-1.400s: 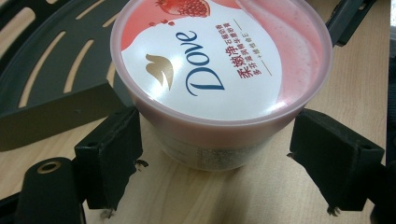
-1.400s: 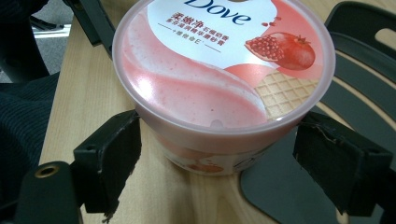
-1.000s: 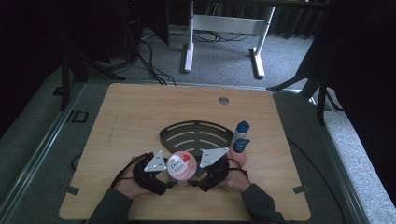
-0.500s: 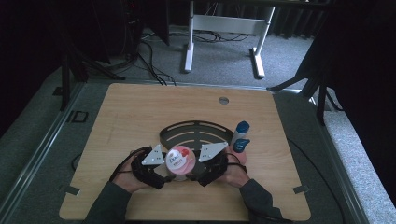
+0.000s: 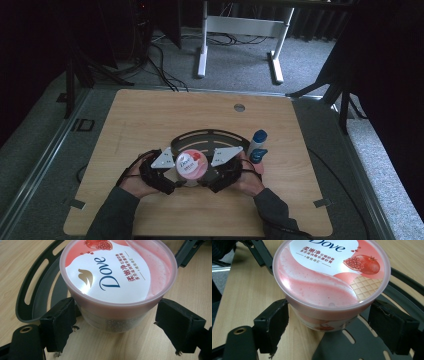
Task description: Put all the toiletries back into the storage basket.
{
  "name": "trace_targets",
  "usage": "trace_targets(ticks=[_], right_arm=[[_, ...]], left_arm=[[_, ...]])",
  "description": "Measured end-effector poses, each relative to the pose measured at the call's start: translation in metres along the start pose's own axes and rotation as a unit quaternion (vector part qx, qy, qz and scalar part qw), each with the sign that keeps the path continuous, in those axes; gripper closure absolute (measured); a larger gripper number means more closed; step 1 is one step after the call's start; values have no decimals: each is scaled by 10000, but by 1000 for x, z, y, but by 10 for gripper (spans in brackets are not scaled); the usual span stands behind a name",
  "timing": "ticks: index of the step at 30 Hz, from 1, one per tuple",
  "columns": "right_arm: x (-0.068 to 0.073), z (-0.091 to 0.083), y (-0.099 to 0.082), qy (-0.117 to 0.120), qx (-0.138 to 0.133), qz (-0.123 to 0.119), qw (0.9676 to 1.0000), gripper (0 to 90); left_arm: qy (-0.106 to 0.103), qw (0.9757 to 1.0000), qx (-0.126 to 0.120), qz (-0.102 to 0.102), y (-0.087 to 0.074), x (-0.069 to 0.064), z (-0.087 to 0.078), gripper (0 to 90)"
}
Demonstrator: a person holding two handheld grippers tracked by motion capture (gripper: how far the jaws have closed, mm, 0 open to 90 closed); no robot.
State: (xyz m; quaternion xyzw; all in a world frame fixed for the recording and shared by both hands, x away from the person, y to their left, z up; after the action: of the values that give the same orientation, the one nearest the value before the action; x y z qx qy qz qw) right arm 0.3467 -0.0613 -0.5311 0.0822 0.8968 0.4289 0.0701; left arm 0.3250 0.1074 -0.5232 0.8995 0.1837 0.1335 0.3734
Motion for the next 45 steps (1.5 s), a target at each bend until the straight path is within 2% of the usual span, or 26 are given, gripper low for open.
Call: trace_targets(ticks=[6, 9, 17, 25, 45], right_arm=[[-6, 3, 7, -118, 47, -30, 9999, 168], [-10, 6, 9, -167, 72, 4, 9998, 168], [-20, 11, 13, -261, 56, 114, 9996, 166], [-28, 15, 13, -324, 94, 243, 9991, 166], [-45, 25, 19, -420, 246, 514, 9975, 165]], left_arm=[[39, 10000, -5, -35, 0, 9, -1, 171], [65, 10000, 64, 23, 1, 15, -1, 171], [130, 9999, 67, -2, 4, 27, 1, 169], [156, 9998, 72, -100, 5, 35, 7, 167], [335, 9992, 105, -187, 7, 53, 13, 160]])
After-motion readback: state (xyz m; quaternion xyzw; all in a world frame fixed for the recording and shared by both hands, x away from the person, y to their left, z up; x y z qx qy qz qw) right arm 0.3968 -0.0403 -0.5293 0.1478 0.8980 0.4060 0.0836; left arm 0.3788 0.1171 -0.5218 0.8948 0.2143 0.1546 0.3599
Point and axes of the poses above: each handheld gripper's, and its own axes: z roughly forward along the jaws, y roughly out of its top, x roughly to its left, the point moved 6 cm from there along z, roughly forward along the jaws
